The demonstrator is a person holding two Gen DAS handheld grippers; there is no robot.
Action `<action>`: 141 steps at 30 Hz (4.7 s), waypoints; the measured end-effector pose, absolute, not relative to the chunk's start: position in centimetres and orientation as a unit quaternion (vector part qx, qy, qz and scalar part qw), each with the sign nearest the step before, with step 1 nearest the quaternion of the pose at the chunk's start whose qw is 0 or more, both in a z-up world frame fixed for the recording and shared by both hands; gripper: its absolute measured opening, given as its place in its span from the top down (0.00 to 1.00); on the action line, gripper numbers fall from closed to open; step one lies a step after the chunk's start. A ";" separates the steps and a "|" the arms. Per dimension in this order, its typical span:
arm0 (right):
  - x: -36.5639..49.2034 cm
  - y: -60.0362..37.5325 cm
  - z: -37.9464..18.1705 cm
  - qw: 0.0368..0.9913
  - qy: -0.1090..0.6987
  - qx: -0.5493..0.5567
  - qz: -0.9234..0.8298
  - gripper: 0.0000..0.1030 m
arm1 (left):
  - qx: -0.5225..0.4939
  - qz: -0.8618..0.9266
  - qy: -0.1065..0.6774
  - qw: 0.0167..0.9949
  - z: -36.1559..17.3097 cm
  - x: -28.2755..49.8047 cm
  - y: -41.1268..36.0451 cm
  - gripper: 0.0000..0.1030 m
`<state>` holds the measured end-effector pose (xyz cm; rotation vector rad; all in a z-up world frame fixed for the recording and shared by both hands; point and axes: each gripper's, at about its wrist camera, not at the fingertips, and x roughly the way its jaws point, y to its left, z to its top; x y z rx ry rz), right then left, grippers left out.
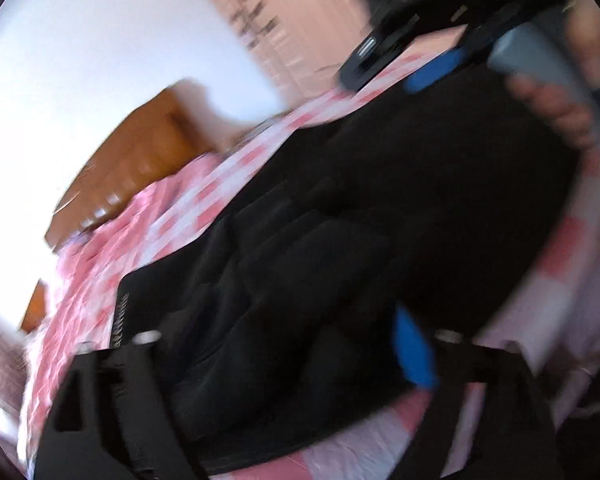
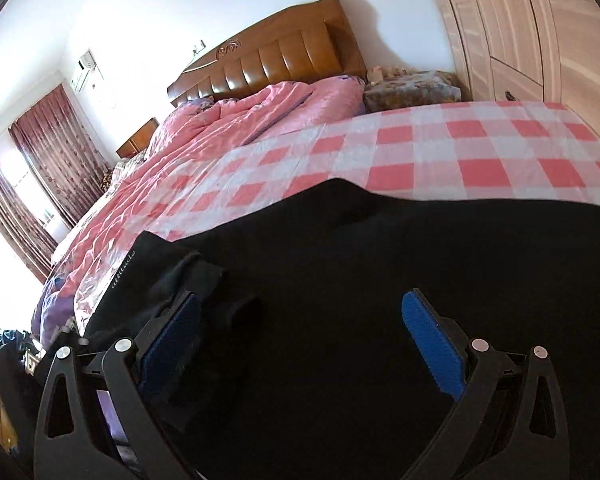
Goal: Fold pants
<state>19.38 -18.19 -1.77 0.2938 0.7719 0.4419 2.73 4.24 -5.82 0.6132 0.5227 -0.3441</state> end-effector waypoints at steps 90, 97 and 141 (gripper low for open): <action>18.0 -5.9 0.3 0.811 0.422 0.104 0.392 0.76 | 0.072 -0.033 0.306 0.949 -6.4 0.5 23.5 0.06; 17.4 -6.3 3.6 0.832 0.382 0.074 0.395 0.78 | 0.096 0.023 0.335 0.937 -7.2 4.2 23.1 0.05; 18.9 -14.5 -5.7 0.845 0.423 0.139 0.295 0.49 | 0.053 0.048 0.358 0.931 -6.4 4.3 22.8 0.05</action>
